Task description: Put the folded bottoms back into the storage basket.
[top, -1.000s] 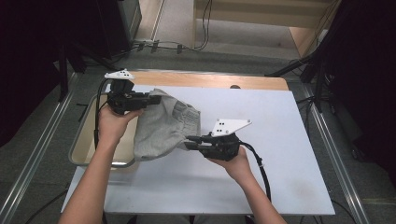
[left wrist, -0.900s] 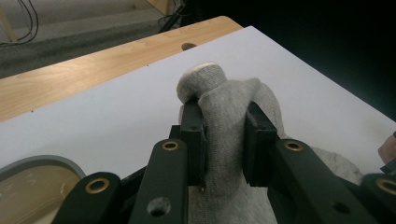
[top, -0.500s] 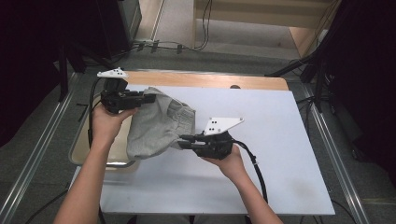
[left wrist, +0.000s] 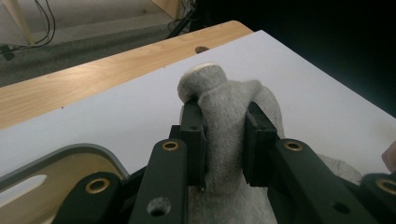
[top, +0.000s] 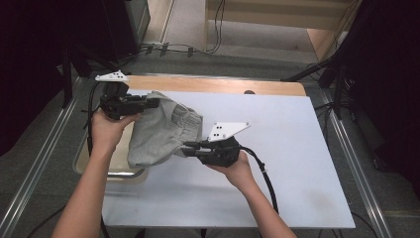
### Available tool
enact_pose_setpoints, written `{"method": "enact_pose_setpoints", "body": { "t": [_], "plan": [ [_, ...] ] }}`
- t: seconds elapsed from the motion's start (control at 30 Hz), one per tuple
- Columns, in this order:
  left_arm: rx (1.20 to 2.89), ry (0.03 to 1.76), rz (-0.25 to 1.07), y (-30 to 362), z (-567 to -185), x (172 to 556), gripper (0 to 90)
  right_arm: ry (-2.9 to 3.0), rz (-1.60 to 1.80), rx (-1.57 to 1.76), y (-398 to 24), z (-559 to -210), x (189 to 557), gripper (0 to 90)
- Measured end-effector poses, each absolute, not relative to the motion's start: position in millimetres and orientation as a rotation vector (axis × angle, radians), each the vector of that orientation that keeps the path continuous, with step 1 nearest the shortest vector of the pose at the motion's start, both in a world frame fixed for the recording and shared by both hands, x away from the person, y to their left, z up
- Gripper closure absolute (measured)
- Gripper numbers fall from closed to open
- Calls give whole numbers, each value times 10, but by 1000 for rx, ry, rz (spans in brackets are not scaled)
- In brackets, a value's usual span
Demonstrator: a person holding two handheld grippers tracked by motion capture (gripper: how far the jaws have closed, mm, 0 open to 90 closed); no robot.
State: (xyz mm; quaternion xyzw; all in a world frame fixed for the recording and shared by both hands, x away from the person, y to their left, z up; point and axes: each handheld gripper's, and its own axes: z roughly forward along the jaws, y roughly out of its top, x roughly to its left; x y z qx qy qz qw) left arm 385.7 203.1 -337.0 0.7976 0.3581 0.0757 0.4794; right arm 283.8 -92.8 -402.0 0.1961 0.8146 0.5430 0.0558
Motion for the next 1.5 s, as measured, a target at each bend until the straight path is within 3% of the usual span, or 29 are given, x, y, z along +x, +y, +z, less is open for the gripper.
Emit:
{"method": "enact_pose_setpoints", "body": {
  "t": [1.5],
  "plan": [
    [1913, 916, 258, 2568, -3237, 3863, 740, 2496, 1649, 530, -378, -3921, 3016, 757]
  ]
}}
